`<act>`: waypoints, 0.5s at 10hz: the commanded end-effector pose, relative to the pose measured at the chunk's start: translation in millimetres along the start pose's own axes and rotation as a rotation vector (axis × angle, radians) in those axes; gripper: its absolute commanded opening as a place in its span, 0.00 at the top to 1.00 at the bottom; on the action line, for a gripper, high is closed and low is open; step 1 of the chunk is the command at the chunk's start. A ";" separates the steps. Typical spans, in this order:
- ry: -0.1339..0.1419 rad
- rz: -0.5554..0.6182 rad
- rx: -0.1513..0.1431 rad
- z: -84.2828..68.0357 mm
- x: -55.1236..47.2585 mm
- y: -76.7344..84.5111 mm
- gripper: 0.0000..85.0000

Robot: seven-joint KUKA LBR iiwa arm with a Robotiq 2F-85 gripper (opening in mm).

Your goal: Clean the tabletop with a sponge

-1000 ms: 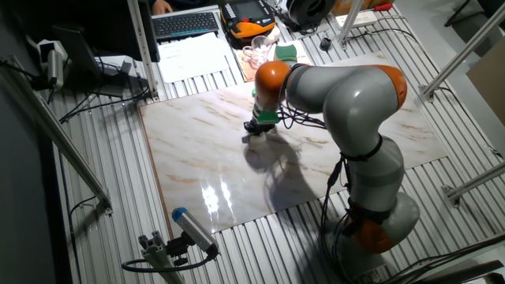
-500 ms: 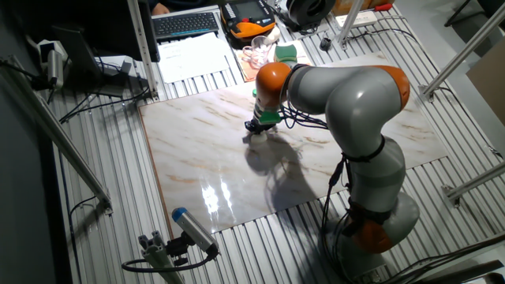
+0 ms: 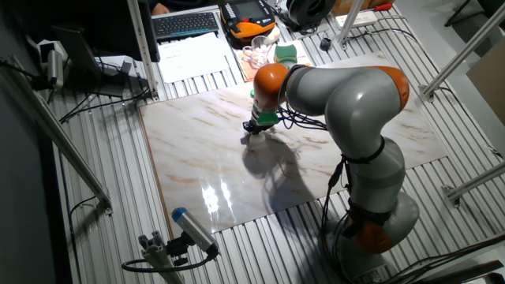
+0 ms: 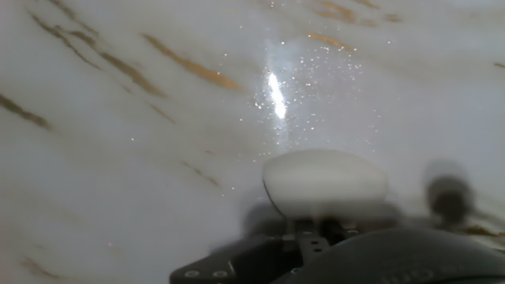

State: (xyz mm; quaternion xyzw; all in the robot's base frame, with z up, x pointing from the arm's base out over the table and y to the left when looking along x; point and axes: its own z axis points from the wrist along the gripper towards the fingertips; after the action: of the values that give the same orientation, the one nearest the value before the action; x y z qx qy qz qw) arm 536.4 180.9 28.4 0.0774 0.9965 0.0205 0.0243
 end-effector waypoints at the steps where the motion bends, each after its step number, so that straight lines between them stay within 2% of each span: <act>1: 0.004 0.008 0.000 -1.3 -0.7 5.9 1.00; 2: 0.007 0.017 0.008 -3.8 -1.7 12.6 1.00; 5: 0.014 0.034 0.003 -4.6 -5.4 24.6 1.00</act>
State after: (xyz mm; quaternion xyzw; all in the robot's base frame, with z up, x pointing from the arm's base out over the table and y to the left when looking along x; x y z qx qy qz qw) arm 545.4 204.2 33.9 0.0941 0.9952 0.0201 0.0169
